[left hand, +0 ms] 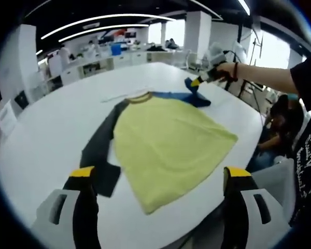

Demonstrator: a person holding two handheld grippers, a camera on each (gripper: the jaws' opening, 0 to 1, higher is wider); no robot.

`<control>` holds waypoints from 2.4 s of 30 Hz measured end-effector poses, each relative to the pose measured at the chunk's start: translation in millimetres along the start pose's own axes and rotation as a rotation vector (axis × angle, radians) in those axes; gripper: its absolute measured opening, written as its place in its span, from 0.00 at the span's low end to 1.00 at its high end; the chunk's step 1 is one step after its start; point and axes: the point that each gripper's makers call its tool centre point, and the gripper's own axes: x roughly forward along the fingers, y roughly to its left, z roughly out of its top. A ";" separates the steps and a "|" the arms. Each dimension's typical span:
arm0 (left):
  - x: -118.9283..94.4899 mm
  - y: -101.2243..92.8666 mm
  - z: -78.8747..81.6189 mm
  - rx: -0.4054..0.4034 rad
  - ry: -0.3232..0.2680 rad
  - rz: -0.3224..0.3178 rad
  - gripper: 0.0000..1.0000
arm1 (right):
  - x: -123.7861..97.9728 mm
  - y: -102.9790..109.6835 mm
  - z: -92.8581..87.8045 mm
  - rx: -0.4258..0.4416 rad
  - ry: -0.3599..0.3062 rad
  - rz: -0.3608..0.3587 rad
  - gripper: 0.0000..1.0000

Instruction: Fold the garment on the visible template until the final outline fits inside the template.

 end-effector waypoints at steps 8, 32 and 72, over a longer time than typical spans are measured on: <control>-1.6 0.5 -3.2 -0.002 0.006 -0.002 0.98 | 11.3 21.7 4.2 -0.014 0.013 0.026 0.00; -3.3 2.8 -8.0 -0.015 0.011 -0.001 0.97 | 37.2 79.5 21.0 -0.126 0.046 0.074 0.00; -6.8 9.1 -13.2 -0.030 0.009 0.012 0.97 | 69.6 168.6 39.1 -0.333 0.070 0.151 0.00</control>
